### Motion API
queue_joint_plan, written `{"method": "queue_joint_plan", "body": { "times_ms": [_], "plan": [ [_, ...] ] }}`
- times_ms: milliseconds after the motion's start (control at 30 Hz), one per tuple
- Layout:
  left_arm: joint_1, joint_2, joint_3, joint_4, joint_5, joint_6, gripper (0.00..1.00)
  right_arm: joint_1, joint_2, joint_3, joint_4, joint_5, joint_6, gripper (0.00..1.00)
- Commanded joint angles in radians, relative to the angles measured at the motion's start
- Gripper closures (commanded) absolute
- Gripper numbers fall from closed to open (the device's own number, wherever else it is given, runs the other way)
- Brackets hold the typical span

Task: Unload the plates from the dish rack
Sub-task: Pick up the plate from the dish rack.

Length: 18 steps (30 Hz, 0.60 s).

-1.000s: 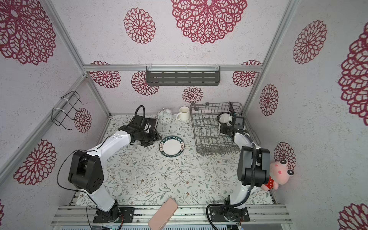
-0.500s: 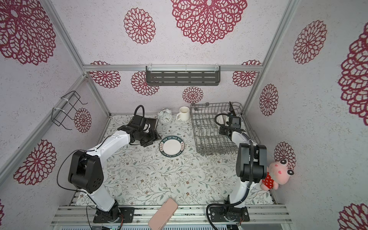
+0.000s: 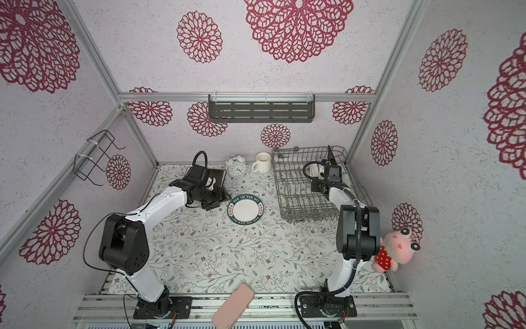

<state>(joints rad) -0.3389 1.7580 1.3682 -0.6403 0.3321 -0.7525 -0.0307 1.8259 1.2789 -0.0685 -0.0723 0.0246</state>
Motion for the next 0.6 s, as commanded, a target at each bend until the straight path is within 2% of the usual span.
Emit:
{"method": "queue_joint_plan", "body": {
  "times_ms": [0,333,467,567],
  "plan": [
    [0.008,0.005,-0.003,0.024,0.013,0.004,0.28,0.012,-0.013,0.024,0.041,0.009,-0.033,0.59],
    [0.009,0.004,-0.021,0.042,0.022,0.004,0.28,0.017,0.004,0.06,0.026,0.029,-0.045,0.65],
    [0.009,0.005,-0.023,0.049,0.03,0.004,0.28,0.02,0.015,0.077,0.026,0.031,-0.054,0.76],
    [0.008,0.007,-0.023,0.051,0.031,0.004,0.28,0.02,0.021,0.092,0.024,0.029,-0.058,0.79]
  ]
}}
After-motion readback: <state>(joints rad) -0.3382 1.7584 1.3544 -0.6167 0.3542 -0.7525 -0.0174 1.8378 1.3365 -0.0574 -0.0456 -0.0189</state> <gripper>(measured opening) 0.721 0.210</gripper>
